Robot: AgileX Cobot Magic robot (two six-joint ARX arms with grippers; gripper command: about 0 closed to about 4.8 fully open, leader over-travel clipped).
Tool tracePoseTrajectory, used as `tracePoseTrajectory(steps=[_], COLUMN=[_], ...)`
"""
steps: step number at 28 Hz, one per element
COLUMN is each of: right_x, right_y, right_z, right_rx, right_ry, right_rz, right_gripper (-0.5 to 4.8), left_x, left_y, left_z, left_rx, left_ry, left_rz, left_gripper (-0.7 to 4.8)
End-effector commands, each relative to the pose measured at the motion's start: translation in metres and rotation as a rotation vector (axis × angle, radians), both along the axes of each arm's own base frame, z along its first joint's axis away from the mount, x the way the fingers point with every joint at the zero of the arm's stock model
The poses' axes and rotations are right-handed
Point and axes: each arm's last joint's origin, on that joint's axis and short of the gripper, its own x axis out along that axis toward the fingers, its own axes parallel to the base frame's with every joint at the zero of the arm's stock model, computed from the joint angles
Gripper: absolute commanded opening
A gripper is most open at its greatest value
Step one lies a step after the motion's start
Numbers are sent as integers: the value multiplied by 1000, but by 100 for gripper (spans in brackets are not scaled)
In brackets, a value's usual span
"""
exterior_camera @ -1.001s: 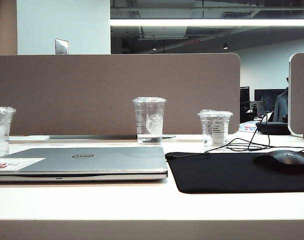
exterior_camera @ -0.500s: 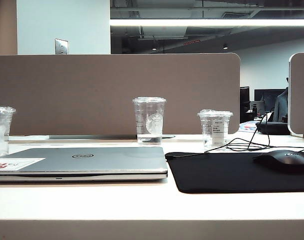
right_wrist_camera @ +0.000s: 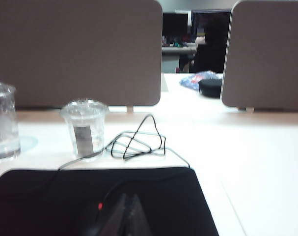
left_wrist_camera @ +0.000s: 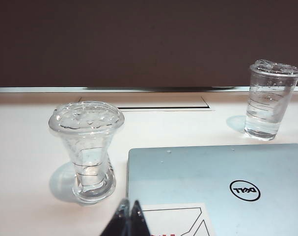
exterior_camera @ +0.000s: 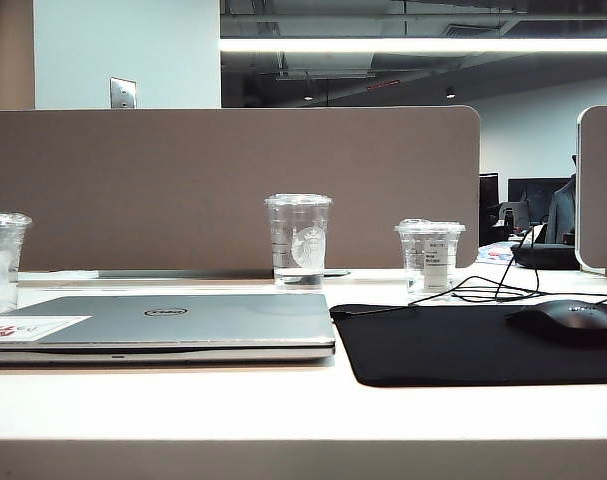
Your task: Pick up the coffee cup on the left and place it on the left side of the laptop.
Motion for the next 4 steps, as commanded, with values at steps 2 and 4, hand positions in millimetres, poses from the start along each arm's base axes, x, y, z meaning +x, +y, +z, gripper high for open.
tracePoseTrajectory(steps=[2, 4], right_x=[0, 0], right_y=[0, 0], right_z=[-3, -3], right_rx=[-2, -2], right_ry=[13, 13], right_rz=[-4, -4], right_gripper=[-1, -1], left_x=[0, 0], left_y=[0, 0], left_z=[2, 2], left_rx=[-6, -6], left_ry=[-14, -14], left_rz=[-2, -2], left_gripper=[-6, -6])
